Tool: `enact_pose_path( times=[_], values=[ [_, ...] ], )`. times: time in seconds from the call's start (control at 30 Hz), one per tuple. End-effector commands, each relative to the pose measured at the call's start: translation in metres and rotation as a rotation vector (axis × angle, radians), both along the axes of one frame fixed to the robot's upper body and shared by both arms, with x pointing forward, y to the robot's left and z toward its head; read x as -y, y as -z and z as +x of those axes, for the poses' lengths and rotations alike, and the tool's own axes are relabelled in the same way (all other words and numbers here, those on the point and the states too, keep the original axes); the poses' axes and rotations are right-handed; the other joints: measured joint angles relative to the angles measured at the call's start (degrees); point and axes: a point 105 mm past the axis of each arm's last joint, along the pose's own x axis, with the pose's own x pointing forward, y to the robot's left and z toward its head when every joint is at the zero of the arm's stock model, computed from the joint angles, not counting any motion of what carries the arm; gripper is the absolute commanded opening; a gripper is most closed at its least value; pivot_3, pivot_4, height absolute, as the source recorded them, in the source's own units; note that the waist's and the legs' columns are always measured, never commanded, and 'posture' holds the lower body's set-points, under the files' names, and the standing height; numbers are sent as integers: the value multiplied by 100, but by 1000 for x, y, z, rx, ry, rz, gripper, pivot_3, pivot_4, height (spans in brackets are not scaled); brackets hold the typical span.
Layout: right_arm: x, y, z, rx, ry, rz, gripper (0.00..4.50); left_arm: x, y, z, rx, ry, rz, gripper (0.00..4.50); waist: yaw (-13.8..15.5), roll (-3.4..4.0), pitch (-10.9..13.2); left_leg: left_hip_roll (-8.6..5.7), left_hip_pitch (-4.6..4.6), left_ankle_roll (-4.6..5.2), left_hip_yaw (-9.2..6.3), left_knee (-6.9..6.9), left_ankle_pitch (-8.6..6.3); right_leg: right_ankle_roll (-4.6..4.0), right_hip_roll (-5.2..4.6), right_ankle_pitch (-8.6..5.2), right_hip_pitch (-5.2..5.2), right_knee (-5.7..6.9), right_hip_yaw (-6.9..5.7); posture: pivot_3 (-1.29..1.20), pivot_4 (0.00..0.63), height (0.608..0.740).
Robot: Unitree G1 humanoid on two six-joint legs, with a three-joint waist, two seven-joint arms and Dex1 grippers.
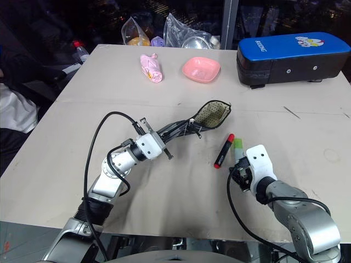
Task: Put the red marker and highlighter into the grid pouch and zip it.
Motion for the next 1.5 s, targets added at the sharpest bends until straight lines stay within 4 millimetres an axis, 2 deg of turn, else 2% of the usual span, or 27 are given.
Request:
enact_pose_path(
  times=[0.03, 0.07, 0.1, 0.23, 0.33, 0.47, 0.53, 0.67, 0.77, 0.9, 1.0, 1.13, 1.27, 1.37, 1.4, 1.47, 1.5],
  values=[
    [9, -11, 4, 51, 6, -48, 1327, 0, -8, -2, 25, 4, -25, 0, -5, 0, 0, 0, 0, 0, 0, 0, 0, 0, 0, 0, 0, 0, 0, 0, 150, 740],
    [12, -14, 5, 56, 3, -62, 823, 0, -8, -2, 24, 5, -25, 0, -4, 0, 0, 0, 0, 0, 0, 0, 0, 0, 1, 0, 0, 0, -1, 0, 150, 740],
    [19, -19, 7, 67, -1, -91, 749, 1, -8, -3, 22, 8, -26, 0, -2, 0, 0, 0, 0, 0, 0, 0, 0, 0, 0, 0, 0, 0, -1, 0, 150, 740],
    [46, -49, 15, 124, -53, -225, 750, 2, -8, -3, 15, 18, -28, 0, -10, 3, 2, -3, 0, 2, 3, 1, -1, 0, -1, 0, 0, -1, -2, 0, 150, 740],
    [57, -87, 21, 201, -172, -316, 750, 4, -8, -3, 10, 28, -29, 0, -14, 2, 3, -4, 1, 20, 0, 1, -12, 0, -1, 0, 0, -1, -1, 0, 150, 740],
    [52, -135, 28, 329, -365, -429, 750, 6, -8, -3, 5, 43, -28, 0, -43, 1, 3, -1, 1, 23, -7, -2, -13, -2, 5, 0, 0, -2, 2, 0, 150, 740],
    [42, -144, 29, 366, -507, -525, 750, 8, -8, -4, 7, 56, -21, 0, -59, 1, 3, 0, 2, 22, -7, -3, -13, -2, 6, 0, 0, -3, 3, 0, 150, 740],
    [32, -146, 43, 420, -668, -693, 750, 14, -9, -4, 20, 80, -7, 0, -78, -5, 6, -1, 2, 9, -1, 1, -5, -1, 1, 0, 2, -4, 8, 0, 150, 740],
    [25, -136, 52, 422, -783, -802, 750, 17, -9, -4, 33, 93, 1, 0, -87, -6, 7, -2, 3, 2, 8, 5, 0, 0, -3, 0, 0, -3, 14, 0, 150, 740],
    [25, -129, 64, 405, -879, -959, 750, 20, -10, -6, 45, 112, 10, 0, -81, -5, 10, 0, 5, -1, 15, 5, 2, 0, -2, 0, -3, -2, 17, 0, 150, 740],
    [17, -128, 73, 430, -947, -1034, 750, 23, -9, -9, 54, 136, 22, 0, -90, -4, 11, 2, 5, -2, 23, 5, 2, 1, -2, 0, -6, -2, 14, 0, 150, 740],
    [-12, -125, 84, 519, -1097, -1113, 750, 28, -10, -11, 69, 156, 29, 0, -113, 0, 14, 6, 17, -6, 39, 5, 4, 0, 3, 0, -5, 3, 8, 0, 150, 740],
    [-38, -121, 90, 601, -1168, -1086, 750, 31, -11, -11, 65, 166, 24, 0, -90, 2, 15, 7, 18, -8, 43, 6, 6, 0, 4, 0, -7, 6, 6, 0, 150, 740],
    [-48, -118, 89, 631, -1199, -1039, 750, 31, -12, -9, 61, 157, 11, 0, -49, 2, 16, 6, 14, -8, 45, 6, 6, 1, 3, 1, -7, 4, 3, 0, 150, 740],
    [-49, -118, 89, 631, -1193, -1023, 1774, 30, -12, -8, 57, 149, 4, 0, -36, 2, 16, 6, 13, -8, 45, 6, 6, 1, 1, 1, -7, 4, 1, 0, 150, 740],
    [-49, -123, 90, 654, -1173, -1007, 2434, 27, -13, -5, 48, 123, -11, 0, -30, 2, 16, 6, 13, -8, 46, 7, 6, 1, 0, 1, -7, 4, 1, 0, 150, 740],
    [-48, -126, 89, 665, -1161, -989, 2942, 26, -13, -4, 42, 110, -19, 0, -28, 2, 16, 6, 13, -8, 46, 8, 6, 1, 1, 1, -7, 5, 1, 0, 150, 740]
  ],
)
